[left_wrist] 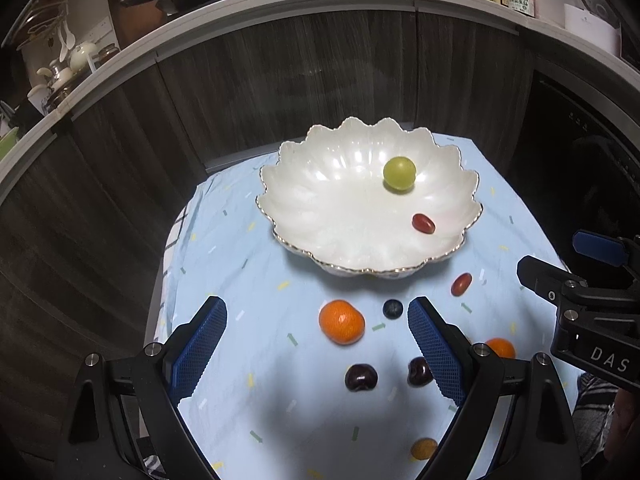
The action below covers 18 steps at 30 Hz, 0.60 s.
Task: Organize fruits
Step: 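Withdraw both grippers from the bowl back over the fruits on the cloth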
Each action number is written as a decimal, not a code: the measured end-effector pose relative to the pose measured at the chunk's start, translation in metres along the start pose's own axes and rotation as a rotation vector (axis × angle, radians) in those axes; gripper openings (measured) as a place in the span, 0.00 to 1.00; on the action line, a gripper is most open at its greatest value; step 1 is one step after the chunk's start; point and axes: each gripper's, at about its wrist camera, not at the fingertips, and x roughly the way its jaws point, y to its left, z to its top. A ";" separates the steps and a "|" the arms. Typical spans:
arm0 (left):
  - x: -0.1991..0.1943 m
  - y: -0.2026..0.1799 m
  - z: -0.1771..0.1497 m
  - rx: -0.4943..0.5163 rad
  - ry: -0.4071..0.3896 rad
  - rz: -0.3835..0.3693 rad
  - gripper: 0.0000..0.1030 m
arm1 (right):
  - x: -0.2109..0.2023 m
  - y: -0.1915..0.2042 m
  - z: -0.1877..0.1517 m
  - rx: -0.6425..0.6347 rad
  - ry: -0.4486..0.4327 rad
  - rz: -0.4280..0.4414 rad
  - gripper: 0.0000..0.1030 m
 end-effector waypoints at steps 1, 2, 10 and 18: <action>0.000 0.000 -0.002 0.001 0.001 -0.001 0.90 | 0.000 0.000 -0.001 0.000 0.002 0.000 0.75; 0.000 0.000 -0.004 0.002 0.002 -0.001 0.90 | 0.000 0.000 -0.003 -0.001 0.005 -0.001 0.75; -0.005 -0.006 -0.026 0.009 0.012 -0.004 0.90 | 0.002 -0.002 -0.020 -0.006 0.031 -0.001 0.75; -0.010 -0.016 -0.052 -0.006 0.031 -0.015 0.90 | 0.005 -0.005 -0.040 -0.049 0.054 0.017 0.75</action>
